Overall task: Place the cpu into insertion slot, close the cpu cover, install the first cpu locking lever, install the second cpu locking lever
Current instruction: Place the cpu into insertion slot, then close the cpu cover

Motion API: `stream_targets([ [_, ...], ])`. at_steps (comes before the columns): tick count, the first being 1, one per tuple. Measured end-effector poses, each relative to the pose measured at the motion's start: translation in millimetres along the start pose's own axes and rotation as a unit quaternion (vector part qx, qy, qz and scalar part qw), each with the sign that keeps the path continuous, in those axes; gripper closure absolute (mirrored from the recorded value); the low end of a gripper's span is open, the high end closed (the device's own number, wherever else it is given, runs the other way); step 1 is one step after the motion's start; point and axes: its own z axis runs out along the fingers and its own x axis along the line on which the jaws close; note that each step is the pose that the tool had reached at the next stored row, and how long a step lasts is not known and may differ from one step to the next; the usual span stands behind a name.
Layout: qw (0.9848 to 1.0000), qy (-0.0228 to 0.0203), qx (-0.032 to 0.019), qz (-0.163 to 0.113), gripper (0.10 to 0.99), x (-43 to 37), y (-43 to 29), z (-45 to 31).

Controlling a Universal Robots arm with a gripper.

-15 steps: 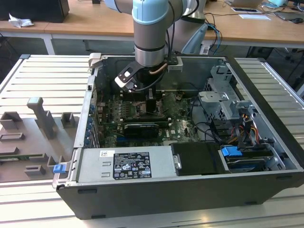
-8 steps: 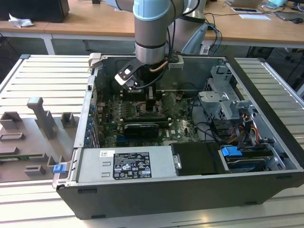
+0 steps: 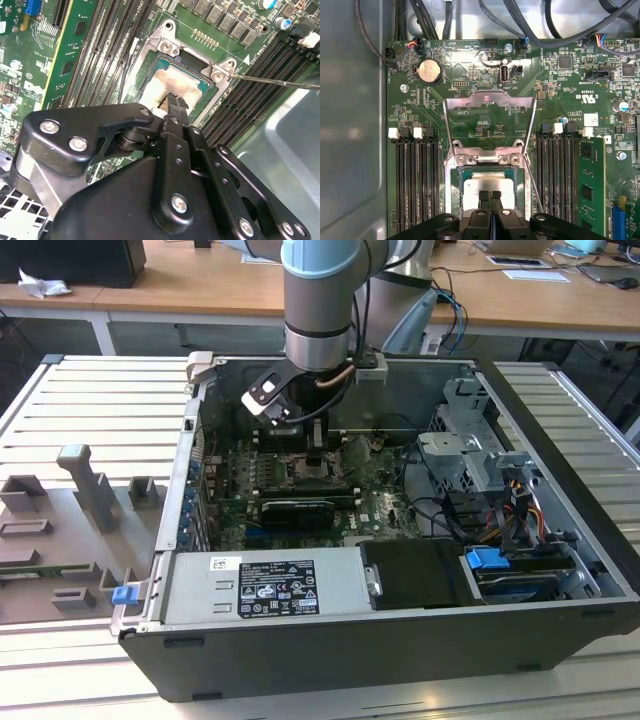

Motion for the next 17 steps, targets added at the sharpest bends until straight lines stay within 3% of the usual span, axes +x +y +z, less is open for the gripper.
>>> stream_targets([
  [17, 1.0000, 0.0000, 0.0001, 0.000, 0.980, 0.0, 0.4, -11.1],
])
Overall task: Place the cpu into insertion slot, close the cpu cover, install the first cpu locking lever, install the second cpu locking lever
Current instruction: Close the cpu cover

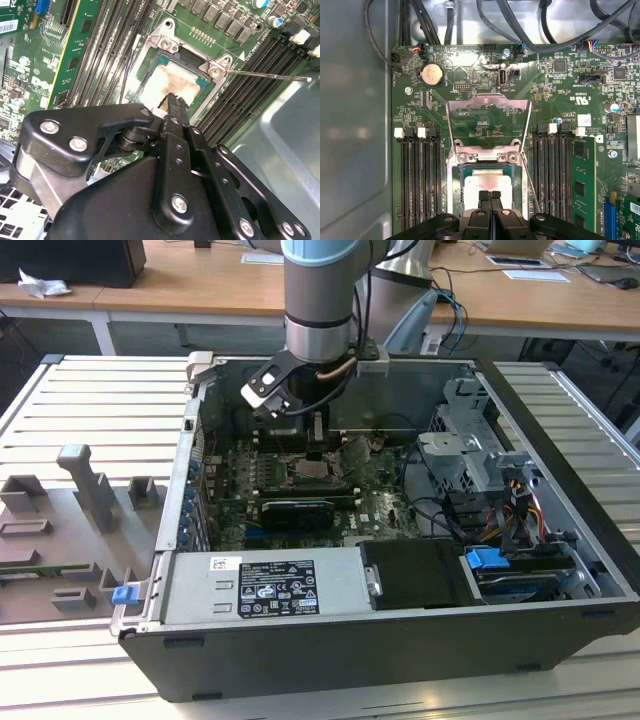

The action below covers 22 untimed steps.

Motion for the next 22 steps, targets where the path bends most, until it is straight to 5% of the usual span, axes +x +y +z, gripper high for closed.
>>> stream_targets([
  [13, 1.0000, 0.0000, 0.0000, 0.000, 0.980, 0.0, 0.3, -8.7],
  [22, 1.0000, 0.0000, 0.0000, 0.000, 0.980, 0.1, 1.2, -29.5],
])
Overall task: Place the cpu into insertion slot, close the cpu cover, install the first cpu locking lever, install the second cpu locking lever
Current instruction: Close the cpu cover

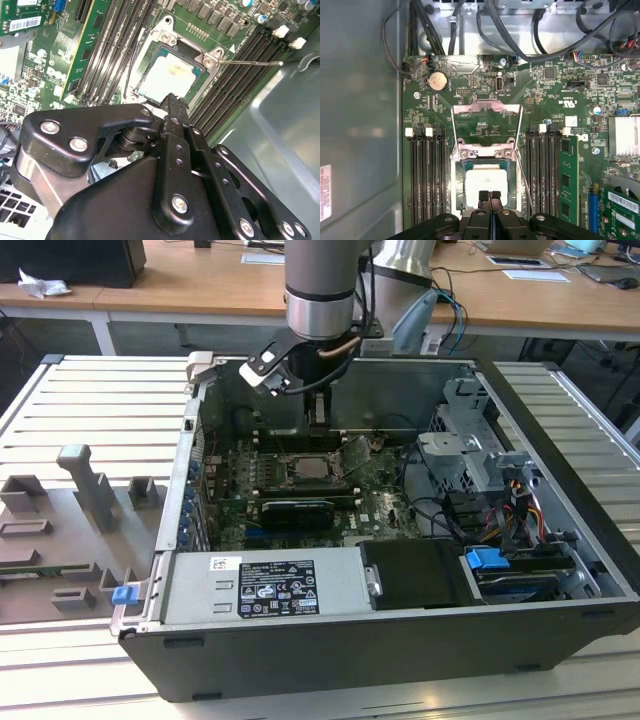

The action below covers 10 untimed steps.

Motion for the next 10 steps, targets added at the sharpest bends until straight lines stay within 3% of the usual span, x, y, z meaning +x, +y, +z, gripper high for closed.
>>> stream_targets([
  [2, 1.0000, 0.0000, 0.0001, 0.000, 0.980, 0.0, 0.2, -4.1],
  [8, 1.0000, -0.0001, 0.0014, 0.000, 0.980, 0.1, 1.0, -25.7],
  [10, 1.0000, 0.0000, 0.0015, 0.000, 0.980, -1.1, 1.1, -26.3],
])
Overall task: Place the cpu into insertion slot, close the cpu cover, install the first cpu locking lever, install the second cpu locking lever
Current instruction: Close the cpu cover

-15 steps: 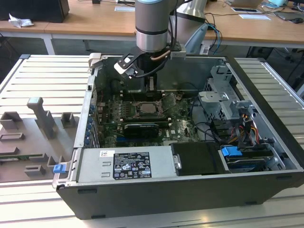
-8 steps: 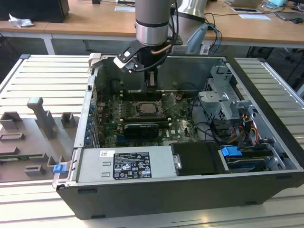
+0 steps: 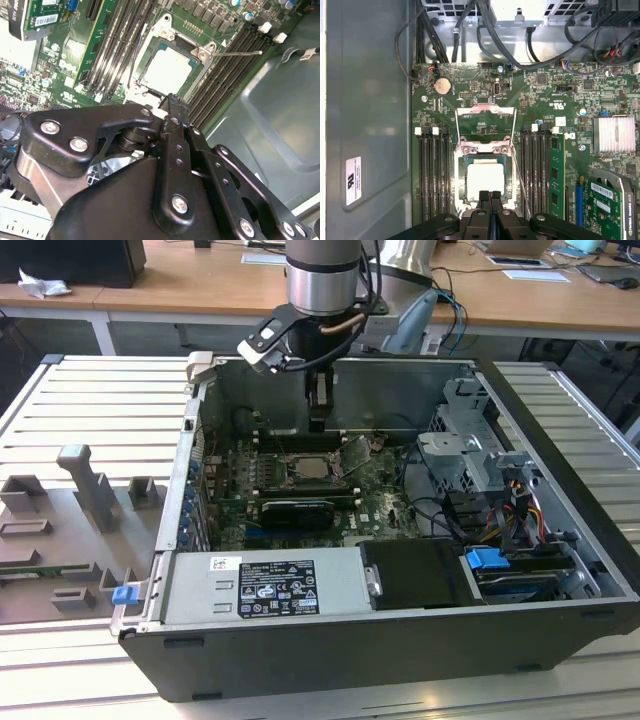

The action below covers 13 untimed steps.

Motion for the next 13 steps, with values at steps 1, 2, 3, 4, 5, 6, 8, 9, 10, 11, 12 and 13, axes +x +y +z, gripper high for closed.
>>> stream_targets([
  [1, 1.0000, 0.0000, 0.0000, 0.000, 0.980, -0.8, -0.1, 0.0],
  [2, 1.0000, -0.0001, 0.0000, 0.000, 0.980, -3.0, -0.1, 0.0],
  [3, 1.0000, 0.0000, 0.0000, 0.000, 0.980, -5.2, 0.0, 0.0],
  [4, 1.0000, 0.0000, 0.0000, 0.000, 0.980, -8.5, 0.0, 0.0],
  [5, 1.0000, 0.0000, 0.0001, 0.000, 0.980, -11.0, 0.1, 0.0],
  [6, 1.0000, -0.0001, 0.0004, 0.000, 0.980, -13.0, 1.2, 0.0],
  [8, 1.0000, 0.0001, 0.0016, -0.001, 0.980, -13.8, 9.0, 0.4],
  [9, 1.0000, 0.0001, 0.0017, -0.004, 0.980, -13.8, 11.4, 0.5],
  [10, 1.0000, 0.0002, 0.0017, -0.007, 0.980, -13.8, 13.5, 0.7],
  [11, 0.9998, 0.0007, 0.0019, -0.018, 0.980, -13.5, 22.2, 1.8],
  [12, 0.9998, 0.0007, 0.0021, -0.022, 0.980, -13.4, 26.2, 2.3],
  [13, 0.9997, 0.0008, 0.0022, -0.025, 0.980, -13.4, 28.2, 2.8],
])
